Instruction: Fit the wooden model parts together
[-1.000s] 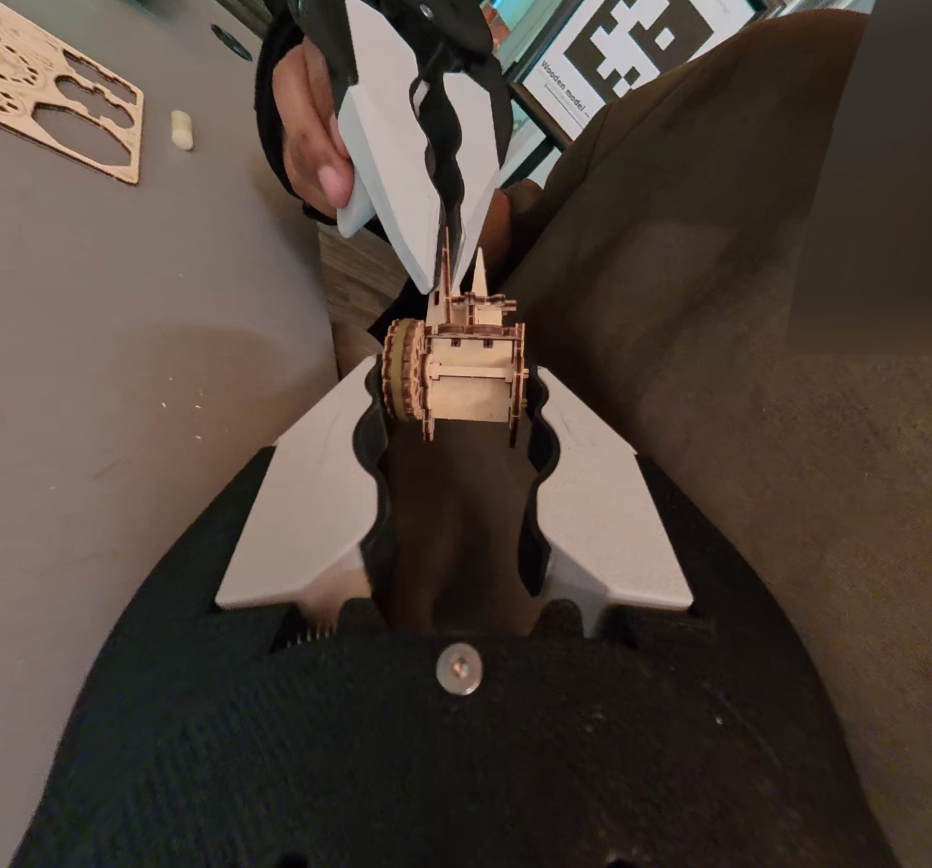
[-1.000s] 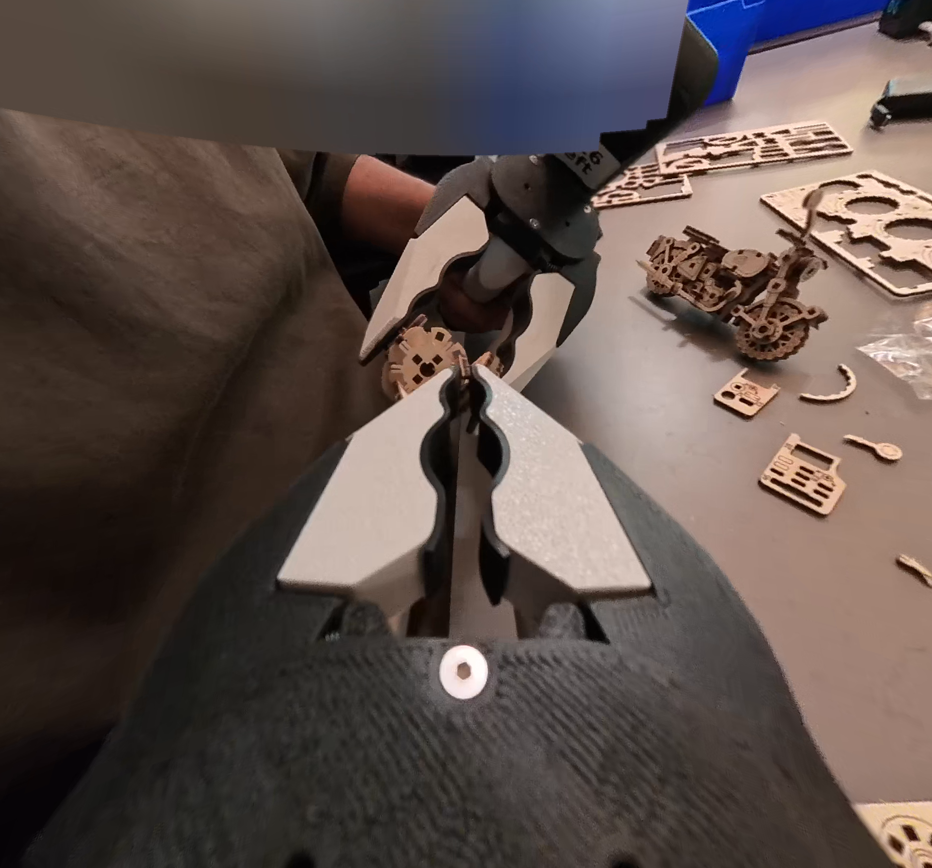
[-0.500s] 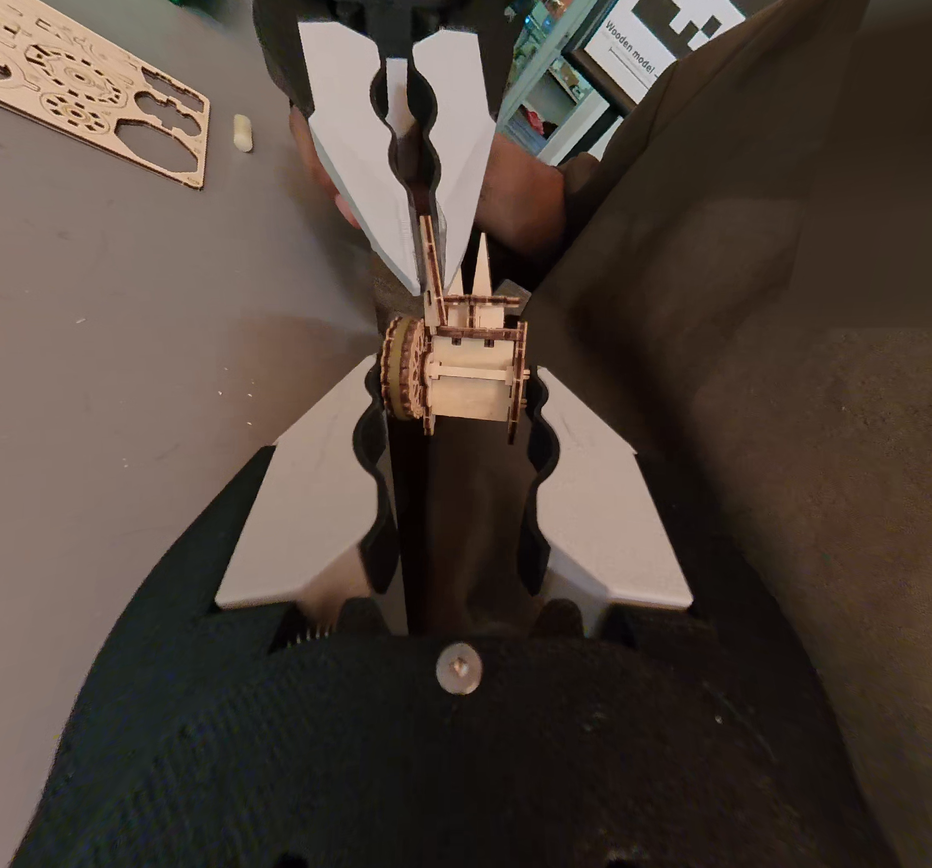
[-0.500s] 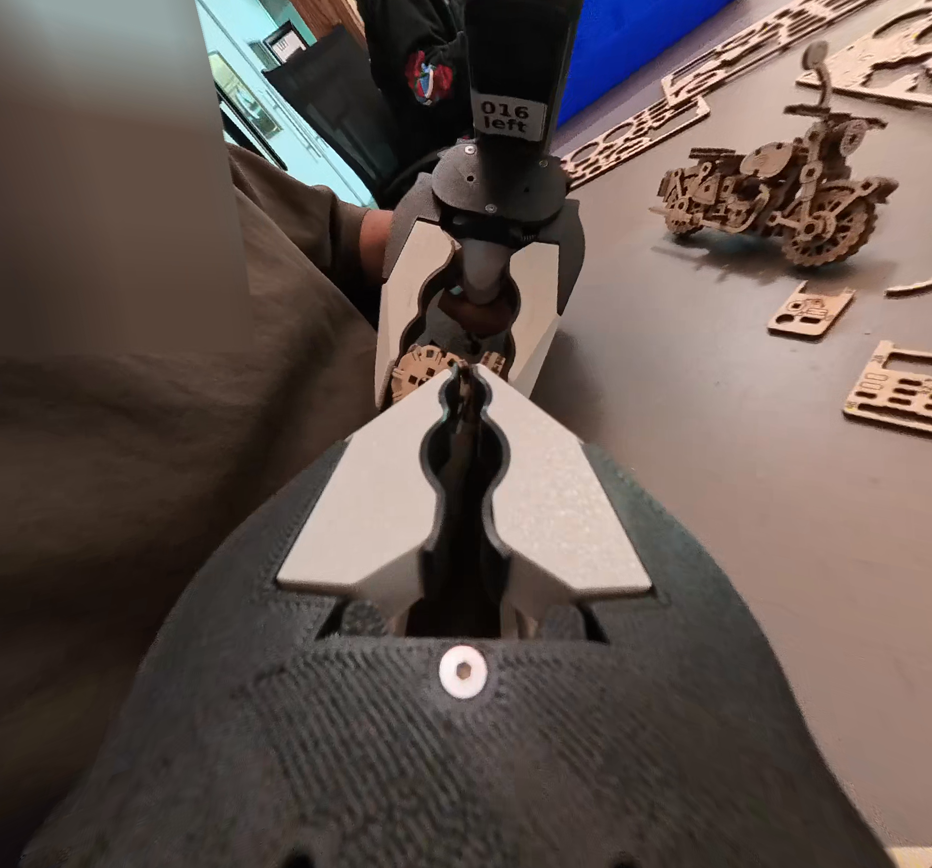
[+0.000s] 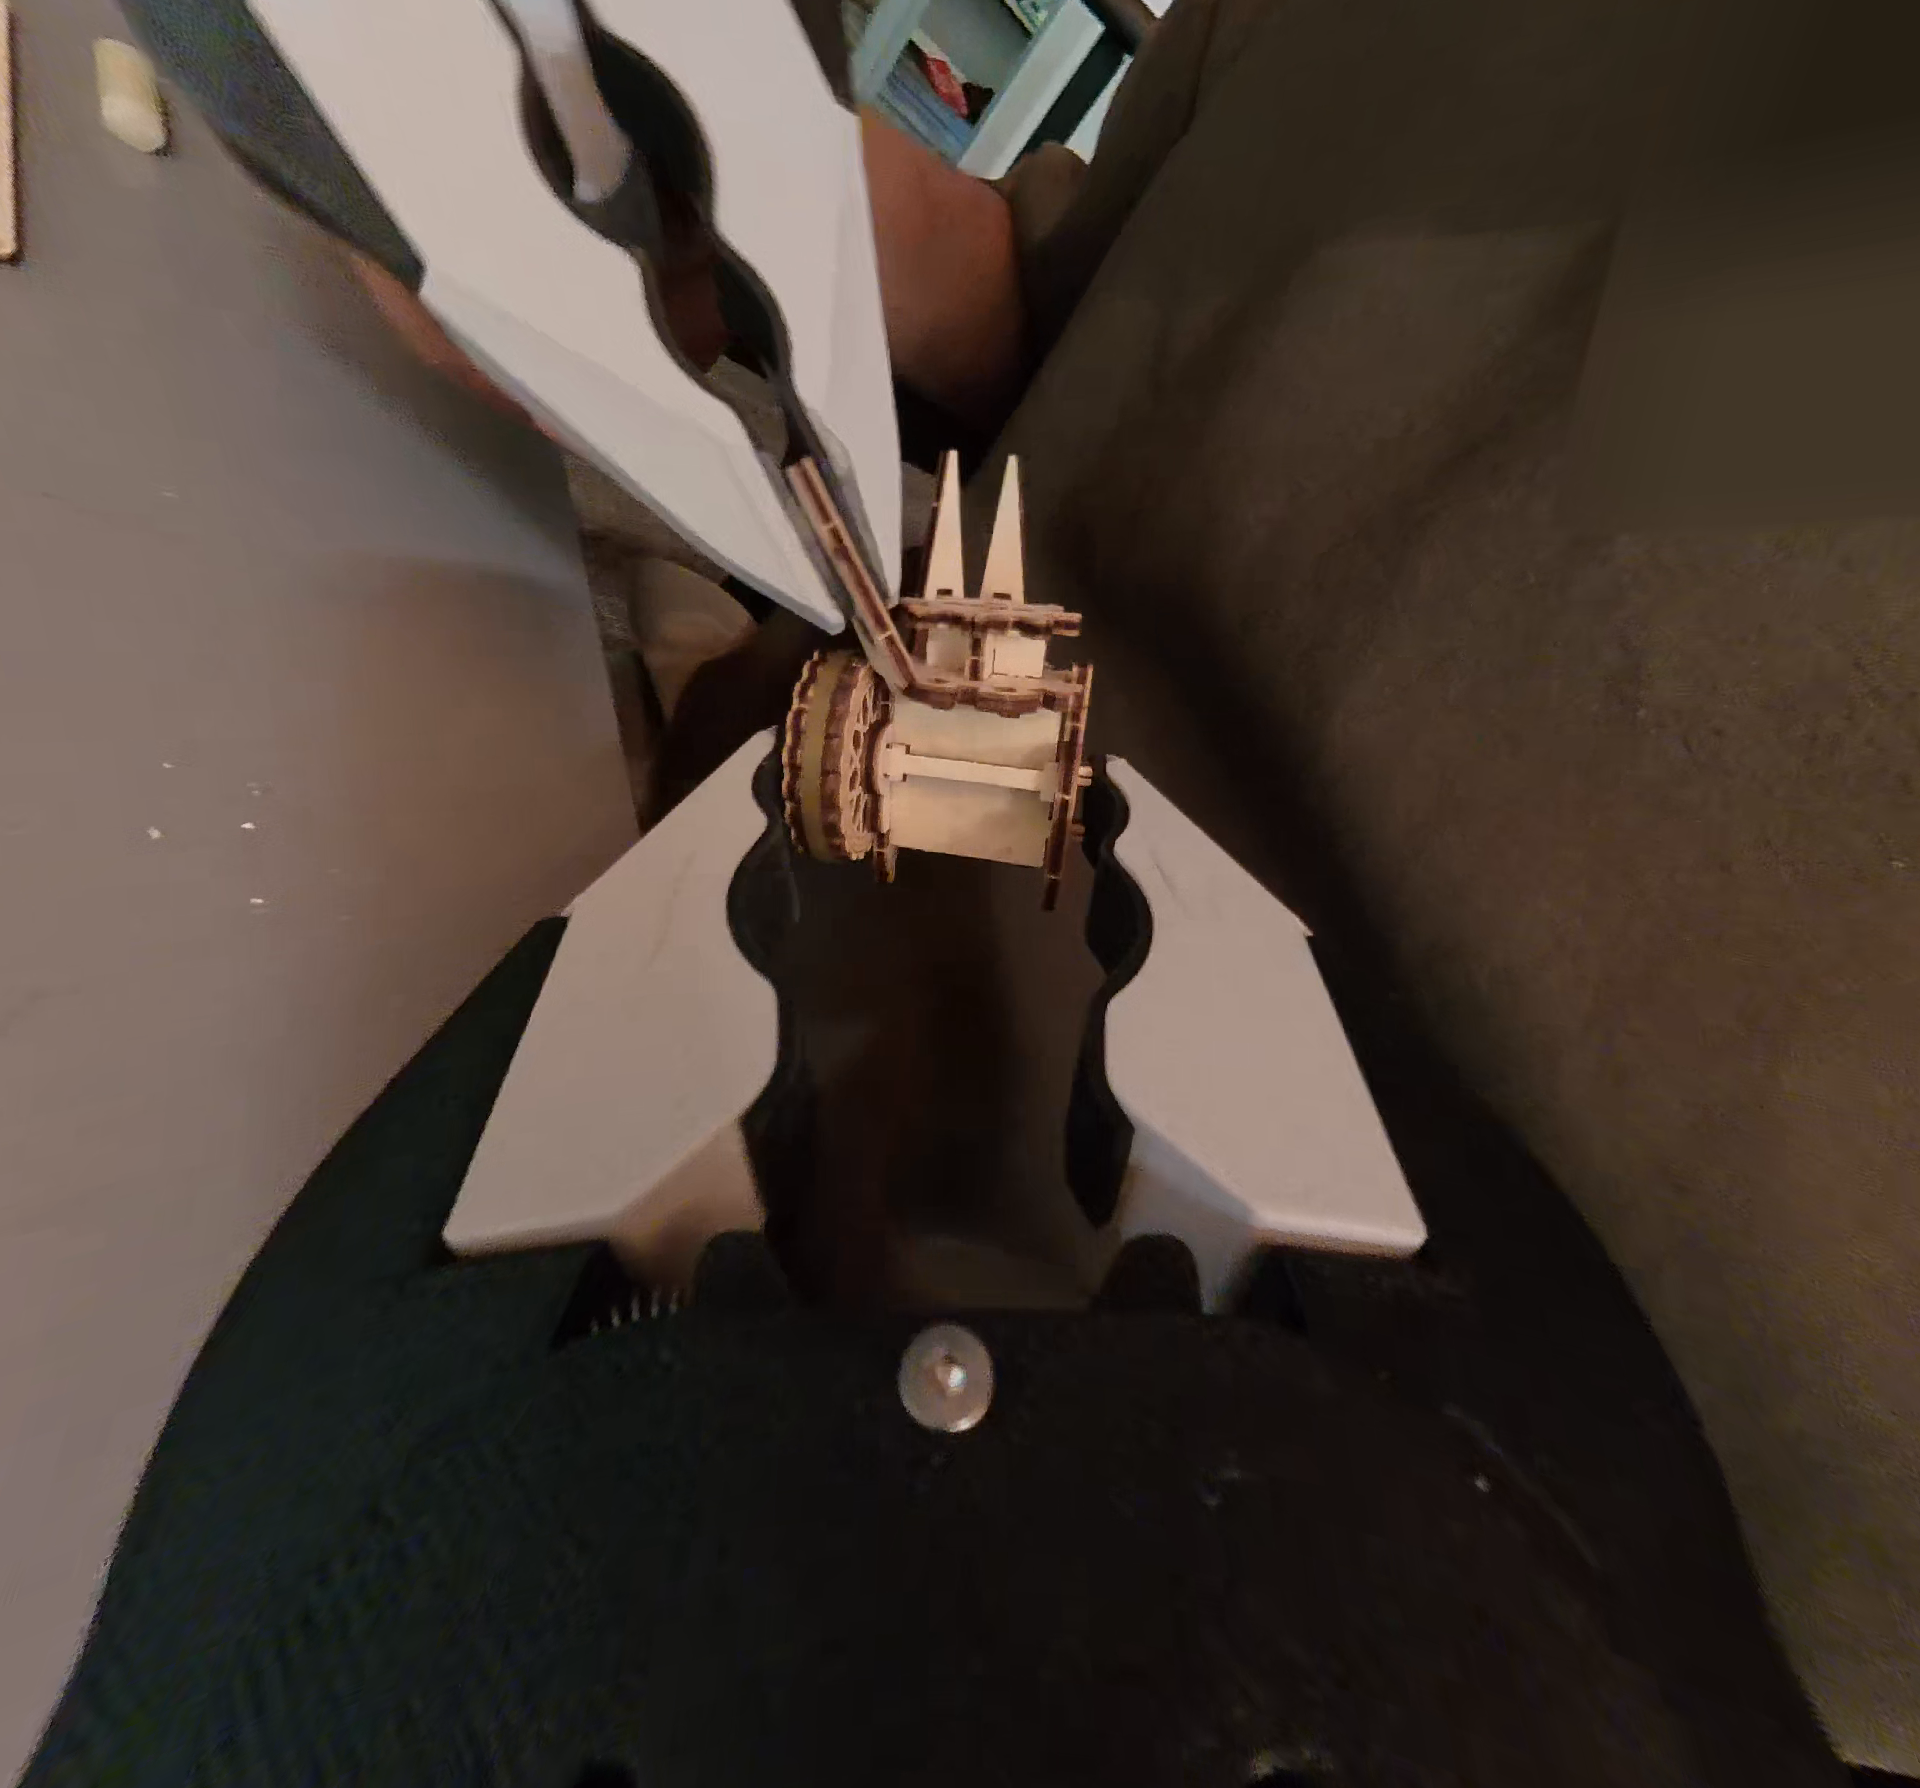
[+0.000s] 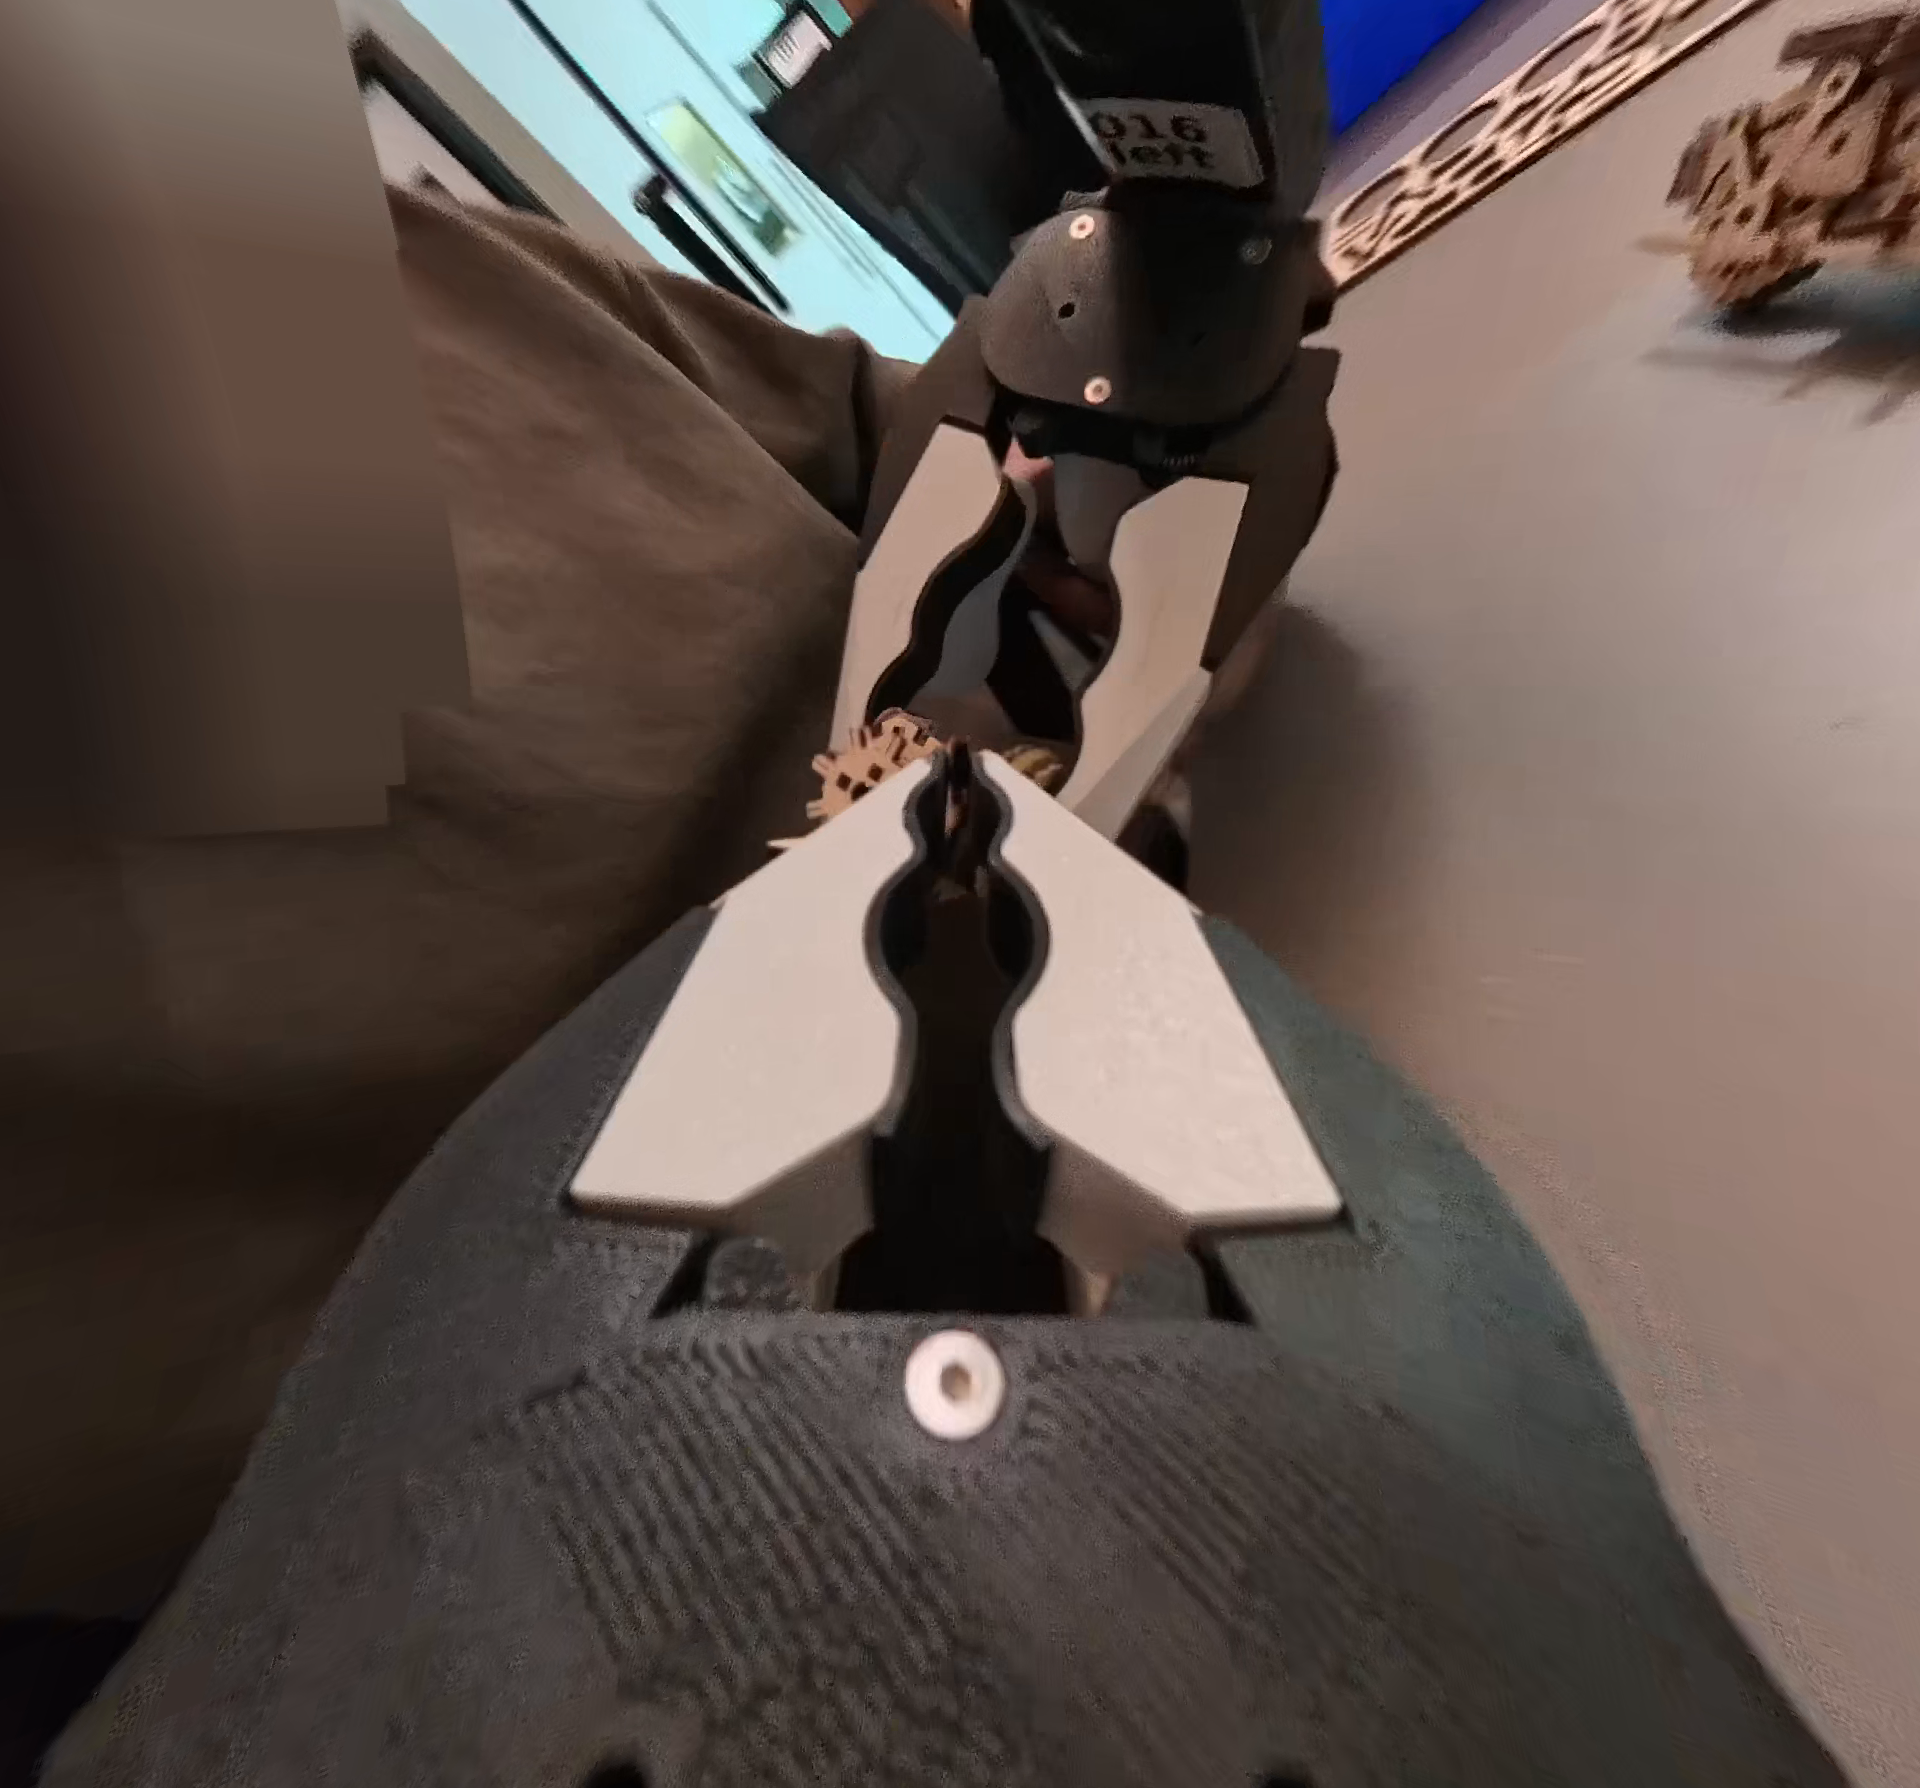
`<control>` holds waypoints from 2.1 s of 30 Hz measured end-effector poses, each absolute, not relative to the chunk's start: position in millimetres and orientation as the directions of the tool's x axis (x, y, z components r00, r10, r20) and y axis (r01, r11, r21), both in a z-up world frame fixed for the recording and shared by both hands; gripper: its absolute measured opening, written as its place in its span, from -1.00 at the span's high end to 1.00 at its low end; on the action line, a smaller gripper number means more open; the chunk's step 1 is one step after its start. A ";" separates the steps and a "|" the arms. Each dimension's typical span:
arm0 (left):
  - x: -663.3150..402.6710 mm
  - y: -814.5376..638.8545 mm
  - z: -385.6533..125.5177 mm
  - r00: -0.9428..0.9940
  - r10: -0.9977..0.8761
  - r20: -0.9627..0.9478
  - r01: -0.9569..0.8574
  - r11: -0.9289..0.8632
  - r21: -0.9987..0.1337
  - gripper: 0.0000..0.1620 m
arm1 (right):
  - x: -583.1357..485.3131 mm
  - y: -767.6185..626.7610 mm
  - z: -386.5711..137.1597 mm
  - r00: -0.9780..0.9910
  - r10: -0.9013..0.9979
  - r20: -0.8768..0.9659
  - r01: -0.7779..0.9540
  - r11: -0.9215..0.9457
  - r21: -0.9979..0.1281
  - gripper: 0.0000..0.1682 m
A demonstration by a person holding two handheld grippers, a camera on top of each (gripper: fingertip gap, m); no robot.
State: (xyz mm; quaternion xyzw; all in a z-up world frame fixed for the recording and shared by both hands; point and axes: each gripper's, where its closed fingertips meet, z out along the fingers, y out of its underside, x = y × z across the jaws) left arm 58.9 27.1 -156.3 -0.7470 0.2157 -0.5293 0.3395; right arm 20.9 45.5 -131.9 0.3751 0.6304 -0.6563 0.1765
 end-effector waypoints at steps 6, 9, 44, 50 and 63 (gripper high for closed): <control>58.0 28.4 -157.6 0.355 -0.680 0.641 0.037 -0.675 -0.736 0.34 | 19.1 46.9 -132.3 -0.620 0.202 -0.758 0.738 -0.178 -0.651 0.98; 53.9 30.1 -150.9 0.346 -0.681 0.646 0.069 -0.668 -0.741 0.35 | 18.6 51.8 -126.2 -0.634 0.179 -0.753 0.723 -0.208 -0.658 0.98; 34.4 52.1 -167.3 0.543 -0.607 0.580 0.074 -0.653 -0.754 0.35 | -8.8 68.2 -133.8 -0.529 0.356 -0.770 0.706 -0.318 -0.632 0.99; 22.8 61.1 -163.9 0.584 -0.576 0.572 0.128 -0.630 -0.766 0.35 | -21.1 77.6 -131.8 -0.452 0.335 -0.827 0.686 -0.462 -0.562 0.99; -4.5 71.6 -178.2 0.750 -0.518 0.411 0.037 -0.589 -0.808 0.36 | -32.1 134.6 -130.3 -0.480 0.703 -0.525 0.435 -0.329 -0.838 1.00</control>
